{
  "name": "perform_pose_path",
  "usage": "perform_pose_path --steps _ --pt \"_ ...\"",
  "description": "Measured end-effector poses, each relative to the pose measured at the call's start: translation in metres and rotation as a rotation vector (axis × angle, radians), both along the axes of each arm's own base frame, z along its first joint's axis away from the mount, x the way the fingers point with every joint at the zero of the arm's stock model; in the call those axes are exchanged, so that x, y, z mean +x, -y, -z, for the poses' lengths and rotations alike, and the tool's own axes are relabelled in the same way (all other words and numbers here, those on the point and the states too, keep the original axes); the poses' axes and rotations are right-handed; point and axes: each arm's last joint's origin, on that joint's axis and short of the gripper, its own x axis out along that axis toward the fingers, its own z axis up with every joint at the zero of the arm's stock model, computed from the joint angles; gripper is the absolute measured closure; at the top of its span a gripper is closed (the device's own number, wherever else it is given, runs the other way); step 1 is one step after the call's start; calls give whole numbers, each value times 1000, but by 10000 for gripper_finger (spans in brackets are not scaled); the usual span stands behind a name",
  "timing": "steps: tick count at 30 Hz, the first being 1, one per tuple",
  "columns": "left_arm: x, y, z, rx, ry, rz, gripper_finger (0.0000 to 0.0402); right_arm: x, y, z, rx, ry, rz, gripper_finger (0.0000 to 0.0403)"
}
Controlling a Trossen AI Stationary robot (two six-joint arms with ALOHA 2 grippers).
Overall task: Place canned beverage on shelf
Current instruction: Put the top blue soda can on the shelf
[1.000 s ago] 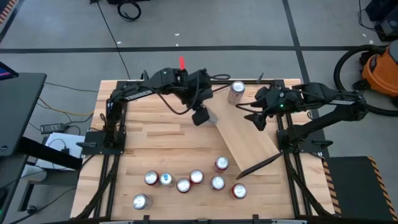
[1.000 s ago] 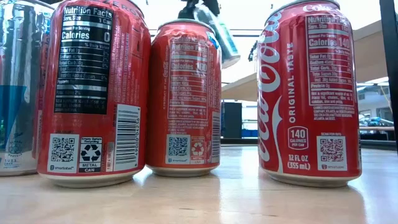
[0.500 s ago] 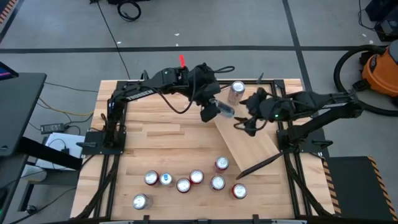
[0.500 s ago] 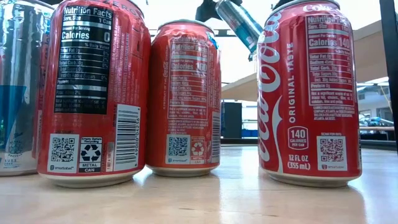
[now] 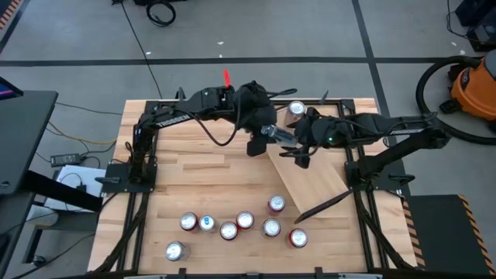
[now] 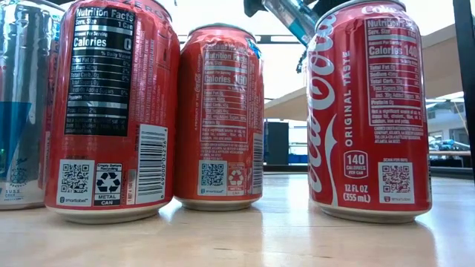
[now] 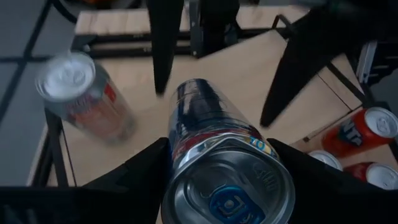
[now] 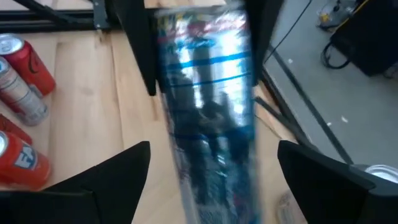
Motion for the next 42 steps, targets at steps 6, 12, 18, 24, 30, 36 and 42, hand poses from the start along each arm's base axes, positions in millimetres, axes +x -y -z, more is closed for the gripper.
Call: perform_pose_path --steps 6,12,18,24,30,36,42 --pt "2 2 -3 65 35 31 147 12 3 10 4 -48 1 30" --pt "2 2 -3 76 35 36 147 12 5 9 -27 -40 60 64" --pt "2 2 -3 76 33 35 146 9 6 9 -30 -45 61 115" --pt "2 2 -3 74 39 38 127 9 6 9 -28 -42 74 147" --pt "2 -2 -9 63 80 -68 100 4 8 9 -39 -40 174 147" --pt "-15 -9 -34 11 185 -168 88 -10 6 -2 -82 31 278 147" --pt "-22 -13 -53 6 303 -205 95 -26 0 -13 -98 150 392 147"
